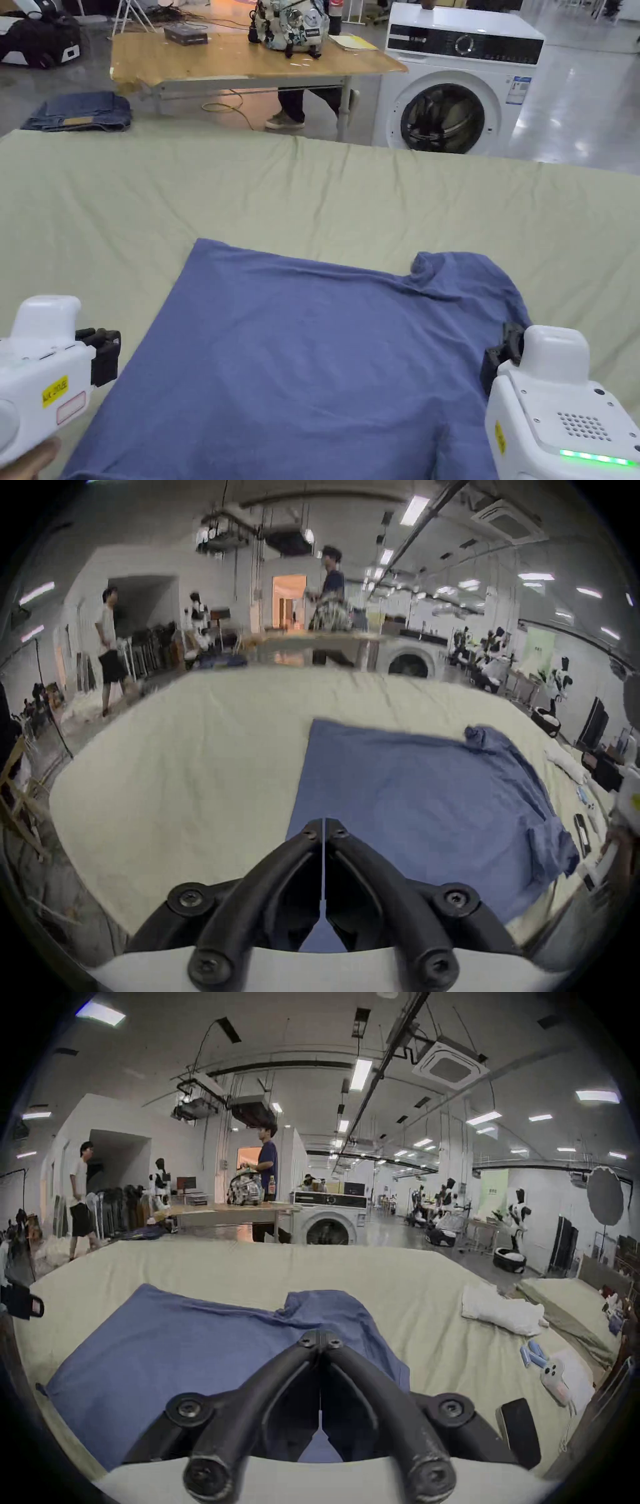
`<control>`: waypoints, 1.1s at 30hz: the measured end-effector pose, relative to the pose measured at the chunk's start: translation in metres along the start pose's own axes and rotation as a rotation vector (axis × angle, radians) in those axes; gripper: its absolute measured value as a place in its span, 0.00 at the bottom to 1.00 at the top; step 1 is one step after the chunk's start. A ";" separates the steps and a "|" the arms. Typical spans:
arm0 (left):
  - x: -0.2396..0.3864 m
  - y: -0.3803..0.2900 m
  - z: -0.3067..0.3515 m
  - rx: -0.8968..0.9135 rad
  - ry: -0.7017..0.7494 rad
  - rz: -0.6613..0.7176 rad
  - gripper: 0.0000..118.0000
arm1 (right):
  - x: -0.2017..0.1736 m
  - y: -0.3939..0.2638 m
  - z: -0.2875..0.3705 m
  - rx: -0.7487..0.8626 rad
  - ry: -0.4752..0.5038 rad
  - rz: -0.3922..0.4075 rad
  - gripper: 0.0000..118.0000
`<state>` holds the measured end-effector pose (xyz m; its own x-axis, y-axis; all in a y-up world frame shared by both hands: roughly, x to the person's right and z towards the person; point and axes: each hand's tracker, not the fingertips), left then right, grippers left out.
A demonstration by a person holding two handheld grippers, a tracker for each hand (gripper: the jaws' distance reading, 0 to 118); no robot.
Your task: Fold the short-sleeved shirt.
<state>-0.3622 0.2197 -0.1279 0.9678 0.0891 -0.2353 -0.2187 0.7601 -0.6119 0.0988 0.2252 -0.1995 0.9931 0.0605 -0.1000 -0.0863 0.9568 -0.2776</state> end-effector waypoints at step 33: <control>-0.026 -0.072 -0.046 -0.432 0.026 -0.022 0.01 | 0.045 -0.039 0.014 -0.309 -0.017 0.047 0.00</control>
<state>-0.3776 0.1330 -0.1121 0.9706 0.0552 -0.2342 -0.2353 0.4216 -0.8757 0.1476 0.1946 -0.1794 0.9885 0.1096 -0.1042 -0.1491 0.8212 -0.5508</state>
